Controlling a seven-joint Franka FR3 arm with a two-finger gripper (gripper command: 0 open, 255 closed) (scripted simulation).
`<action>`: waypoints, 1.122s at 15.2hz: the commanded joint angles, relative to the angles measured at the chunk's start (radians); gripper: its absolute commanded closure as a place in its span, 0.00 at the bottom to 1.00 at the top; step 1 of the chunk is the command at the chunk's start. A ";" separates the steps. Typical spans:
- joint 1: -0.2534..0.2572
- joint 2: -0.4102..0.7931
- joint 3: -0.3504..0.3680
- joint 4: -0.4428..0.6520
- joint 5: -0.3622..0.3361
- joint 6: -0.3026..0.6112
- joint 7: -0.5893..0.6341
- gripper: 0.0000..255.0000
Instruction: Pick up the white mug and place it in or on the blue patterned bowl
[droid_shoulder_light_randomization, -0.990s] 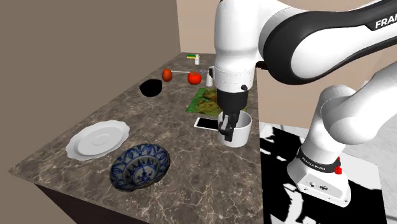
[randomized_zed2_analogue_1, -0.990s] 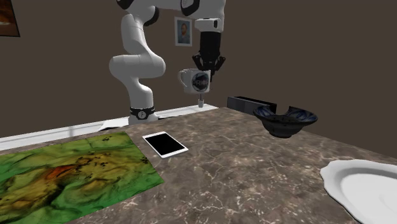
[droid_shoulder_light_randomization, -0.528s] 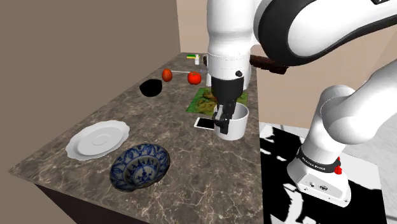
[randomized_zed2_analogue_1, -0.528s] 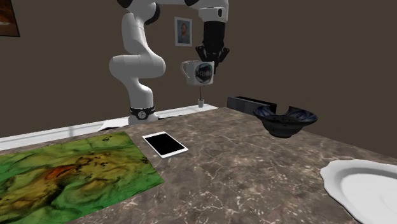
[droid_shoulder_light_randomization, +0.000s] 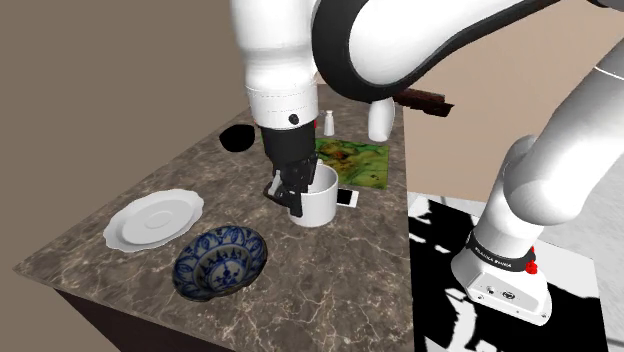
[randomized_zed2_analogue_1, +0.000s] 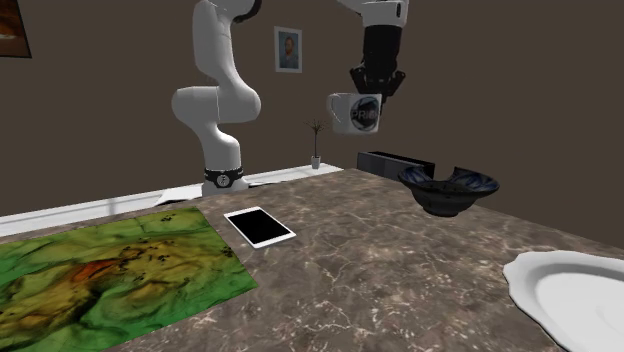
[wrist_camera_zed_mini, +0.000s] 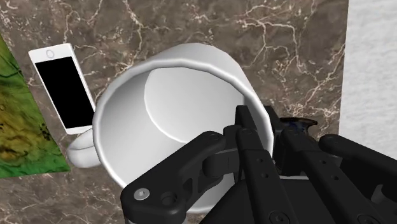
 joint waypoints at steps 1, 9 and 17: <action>-0.017 0.104 0.039 0.084 -0.062 0.002 0.053 1.00; 0.091 0.554 0.082 0.517 -0.378 -0.116 0.266 1.00; 0.223 0.767 0.033 0.752 -0.500 -0.176 0.310 1.00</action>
